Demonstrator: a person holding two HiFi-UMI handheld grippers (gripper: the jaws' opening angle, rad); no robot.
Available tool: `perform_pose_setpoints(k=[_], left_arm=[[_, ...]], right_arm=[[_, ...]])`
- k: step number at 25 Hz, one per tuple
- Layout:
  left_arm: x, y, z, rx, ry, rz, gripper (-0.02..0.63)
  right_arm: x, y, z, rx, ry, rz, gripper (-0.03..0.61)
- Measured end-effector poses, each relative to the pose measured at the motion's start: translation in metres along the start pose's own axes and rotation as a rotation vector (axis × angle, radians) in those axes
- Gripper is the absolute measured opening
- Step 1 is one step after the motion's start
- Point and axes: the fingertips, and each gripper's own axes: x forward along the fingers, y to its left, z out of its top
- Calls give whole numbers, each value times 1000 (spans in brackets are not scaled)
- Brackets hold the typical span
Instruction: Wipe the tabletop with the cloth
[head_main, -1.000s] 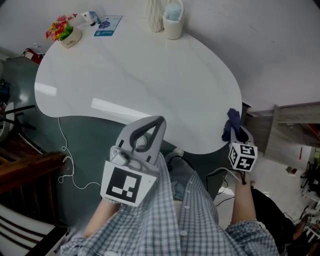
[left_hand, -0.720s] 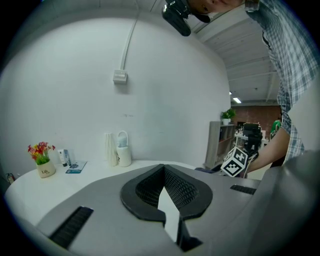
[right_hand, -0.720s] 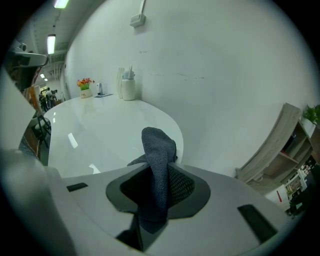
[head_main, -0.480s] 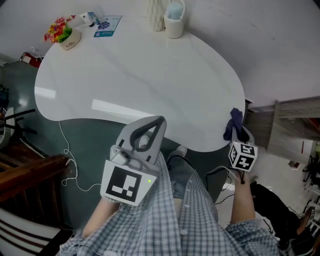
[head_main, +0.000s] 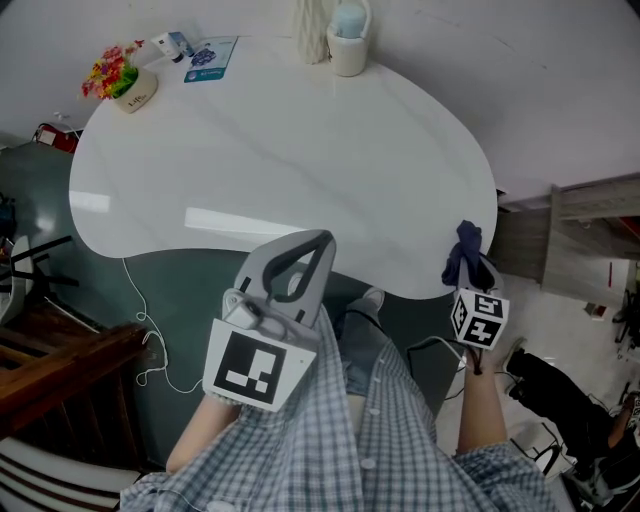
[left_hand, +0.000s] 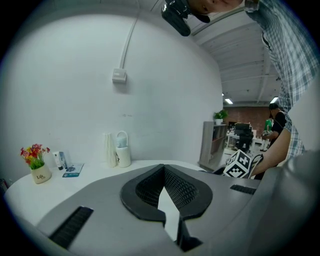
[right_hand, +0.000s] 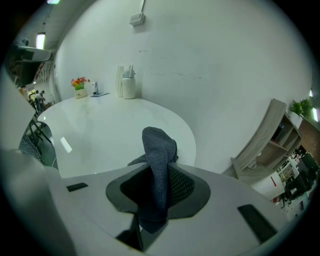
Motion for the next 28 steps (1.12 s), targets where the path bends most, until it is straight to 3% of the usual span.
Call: perform_pose_setpoints(k=[15, 28], left_arm=[[-21, 36, -7, 33, -14, -57, 5], [-39, 62, -18, 7, -21, -20, 5]], right_arm=[[-13, 106, 11, 19, 10, 5, 83], [8, 200, 56, -61, -22, 135, 83]])
